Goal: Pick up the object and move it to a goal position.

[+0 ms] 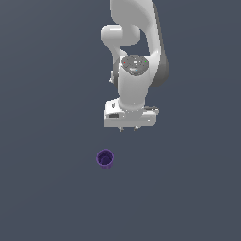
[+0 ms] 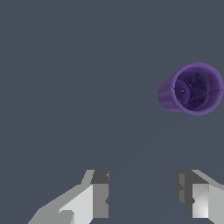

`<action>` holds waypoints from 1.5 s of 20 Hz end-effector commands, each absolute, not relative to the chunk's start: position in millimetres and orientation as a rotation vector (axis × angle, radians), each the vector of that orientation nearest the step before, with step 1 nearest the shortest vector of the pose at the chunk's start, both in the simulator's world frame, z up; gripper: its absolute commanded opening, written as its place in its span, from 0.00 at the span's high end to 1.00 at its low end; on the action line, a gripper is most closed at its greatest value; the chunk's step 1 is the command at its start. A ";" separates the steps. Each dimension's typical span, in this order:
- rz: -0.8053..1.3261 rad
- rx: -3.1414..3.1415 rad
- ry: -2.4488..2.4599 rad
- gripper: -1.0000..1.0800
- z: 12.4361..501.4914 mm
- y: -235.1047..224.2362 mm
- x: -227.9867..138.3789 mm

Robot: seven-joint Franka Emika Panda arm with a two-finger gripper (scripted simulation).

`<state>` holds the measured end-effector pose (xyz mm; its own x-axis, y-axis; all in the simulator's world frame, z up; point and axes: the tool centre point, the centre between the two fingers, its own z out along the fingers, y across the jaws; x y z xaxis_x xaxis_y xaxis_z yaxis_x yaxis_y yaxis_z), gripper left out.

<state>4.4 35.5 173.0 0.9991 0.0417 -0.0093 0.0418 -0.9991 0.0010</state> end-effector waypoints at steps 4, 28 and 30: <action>-0.048 3.113 0.144 0.38 167.5 34.3 7.0; -0.653 2.382 1.096 0.38 96.3 -16.4 48.5; -0.704 2.309 1.140 0.38 93.5 -21.1 51.9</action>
<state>48.9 -17.0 95.2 0.5660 0.5789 -0.5869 0.7905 -0.5833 0.1869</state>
